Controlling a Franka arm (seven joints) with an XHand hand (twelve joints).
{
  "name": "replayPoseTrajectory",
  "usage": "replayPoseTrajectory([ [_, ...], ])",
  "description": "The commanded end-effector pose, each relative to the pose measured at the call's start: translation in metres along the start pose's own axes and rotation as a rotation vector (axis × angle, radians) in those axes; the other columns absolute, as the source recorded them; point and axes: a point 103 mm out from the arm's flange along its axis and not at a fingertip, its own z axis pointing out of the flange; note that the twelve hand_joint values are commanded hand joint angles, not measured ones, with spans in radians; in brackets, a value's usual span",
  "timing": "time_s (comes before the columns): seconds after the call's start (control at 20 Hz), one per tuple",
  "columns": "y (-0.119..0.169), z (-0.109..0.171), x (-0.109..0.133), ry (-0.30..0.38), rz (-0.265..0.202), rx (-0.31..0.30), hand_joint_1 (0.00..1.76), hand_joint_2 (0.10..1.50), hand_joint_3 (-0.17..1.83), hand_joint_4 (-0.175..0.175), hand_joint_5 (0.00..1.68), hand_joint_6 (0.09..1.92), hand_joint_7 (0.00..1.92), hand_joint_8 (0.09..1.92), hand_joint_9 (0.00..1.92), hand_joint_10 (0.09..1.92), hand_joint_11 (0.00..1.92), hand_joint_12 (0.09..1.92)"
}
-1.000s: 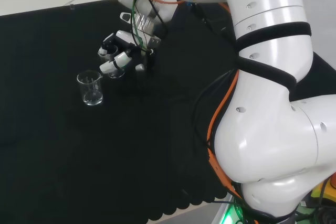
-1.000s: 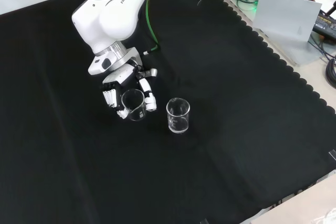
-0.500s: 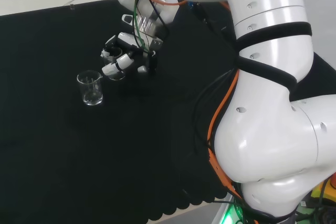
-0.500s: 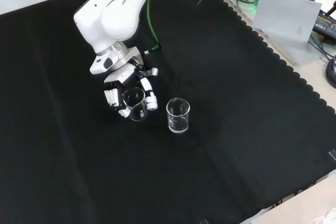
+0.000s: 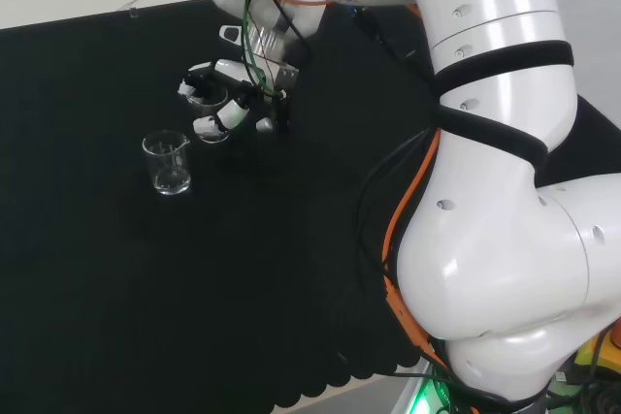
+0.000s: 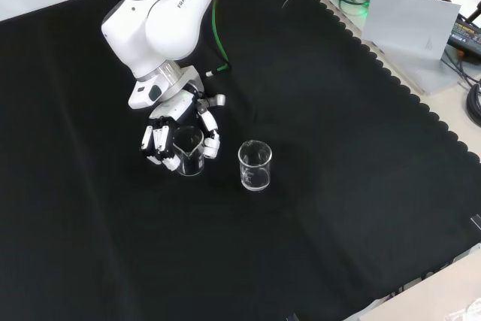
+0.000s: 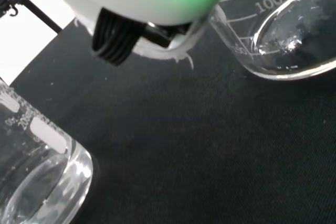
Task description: Place the beaker back on the table.
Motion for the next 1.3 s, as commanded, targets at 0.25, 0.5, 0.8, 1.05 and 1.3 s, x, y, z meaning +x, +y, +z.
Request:
replayPoseTrajectory([
  [0.25, -0.006, -0.014, 0.006, -0.033, 0.008, 0.026, 1.14, 0.41, 0.87, -0.077, 0.38, 0.59, 0.64, 0.71, 0.70, 0.62, 0.25, 1.34],
  [0.5, -0.011, -0.030, 0.016, -0.032, 0.009, 0.002, 1.10, 0.42, 0.84, -0.076, 0.38, 0.50, 0.50, 0.69, 0.57, 0.65, 0.14, 1.37],
  [0.8, -0.015, -0.040, 0.026, -0.040, 0.021, -0.019, 1.08, 0.42, 0.81, -0.074, 0.38, 0.43, 0.42, 0.68, 0.47, 0.70, 0.01, 1.41],
  [1.05, -0.040, -0.069, 0.046, -0.066, 0.032, -0.067, 1.07, 0.43, 0.80, -0.074, 0.39, 0.42, 0.41, 0.68, 0.45, 0.71, 0.00, 1.40],
  [1.3, -0.073, -0.096, 0.063, -0.080, 0.079, -0.102, 1.05, 0.44, 0.77, -0.075, 0.39, 0.39, 0.41, 0.68, 0.45, 0.72, 0.00, 1.39],
])
